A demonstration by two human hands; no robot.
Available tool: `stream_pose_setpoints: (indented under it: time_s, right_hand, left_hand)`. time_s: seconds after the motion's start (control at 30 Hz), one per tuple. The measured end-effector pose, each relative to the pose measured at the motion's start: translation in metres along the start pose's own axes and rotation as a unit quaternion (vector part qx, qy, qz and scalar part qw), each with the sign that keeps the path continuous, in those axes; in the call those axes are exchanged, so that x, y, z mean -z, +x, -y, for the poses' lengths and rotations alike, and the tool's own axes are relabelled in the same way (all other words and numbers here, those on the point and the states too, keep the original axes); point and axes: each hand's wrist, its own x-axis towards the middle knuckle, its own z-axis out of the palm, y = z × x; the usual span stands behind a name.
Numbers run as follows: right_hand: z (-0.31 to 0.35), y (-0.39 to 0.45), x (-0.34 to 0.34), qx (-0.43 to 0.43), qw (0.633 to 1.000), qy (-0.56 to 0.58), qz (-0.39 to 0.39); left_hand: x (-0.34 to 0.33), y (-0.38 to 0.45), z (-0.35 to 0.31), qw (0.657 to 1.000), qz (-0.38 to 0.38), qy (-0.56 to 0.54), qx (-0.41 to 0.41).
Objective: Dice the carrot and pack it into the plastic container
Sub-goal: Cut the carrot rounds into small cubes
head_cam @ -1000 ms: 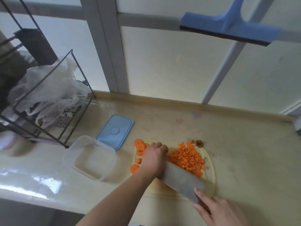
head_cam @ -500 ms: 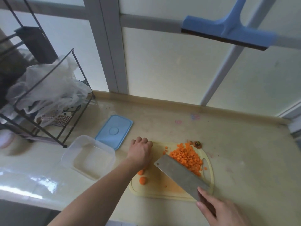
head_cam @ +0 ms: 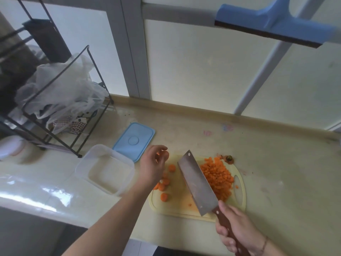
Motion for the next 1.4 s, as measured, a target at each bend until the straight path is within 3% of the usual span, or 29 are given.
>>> stream_pose_setpoints:
  time_s: [0.2,0.33,0.47,0.57,0.8,1.0,1.1,1.17,1.23,1.4]
  right_hand:
    - [-0.009,0.003,0.009,0.015,0.995,-0.095,0.039]
    - [0.004,0.005,0.021,-0.025,0.960,-0.250,0.124]
    - [0.013,0.017,0.017,-0.049,0.922,-0.341,0.177]
    - [0.016,0.029,0.013,-0.039,0.910,-0.361,0.200]
    - [0.031,0.053,0.010,-0.017,0.927,-0.340,0.154]
    - [0.038,0.063,0.010,0.001,0.943,-0.311,0.119]
    - [0.038,0.060,0.007,0.005,0.958,-0.265,0.110]
    - [0.034,0.053,0.006,0.011,0.963,-0.245,0.114]
    - [0.026,0.046,0.010,0.013,0.967,-0.224,0.121]
    - [-0.004,0.026,0.034,-0.021,0.977,-0.166,0.133]
  left_hand:
    - [0.030,-0.047,0.037,0.996,-0.073,0.000,-0.052]
    - [0.044,-0.068,0.049,0.990,-0.130,0.002,-0.058]
    - [0.047,-0.074,0.039,0.983,-0.111,0.031,-0.144]
    - [0.046,-0.076,0.035,0.981,-0.112,0.032,-0.157]
    - [0.041,-0.085,0.045,0.984,-0.122,0.011,-0.132]
    - [0.022,-0.099,0.054,0.995,0.003,-0.005,-0.101]
    - [0.008,-0.103,0.068,0.994,0.066,0.032,-0.083]
    - [0.002,-0.102,0.075,0.986,0.089,0.077,-0.115]
    - [-0.001,-0.101,0.081,0.975,0.084,0.138,-0.153]
    - [0.001,-0.102,0.091,0.974,0.044,0.185,-0.124]
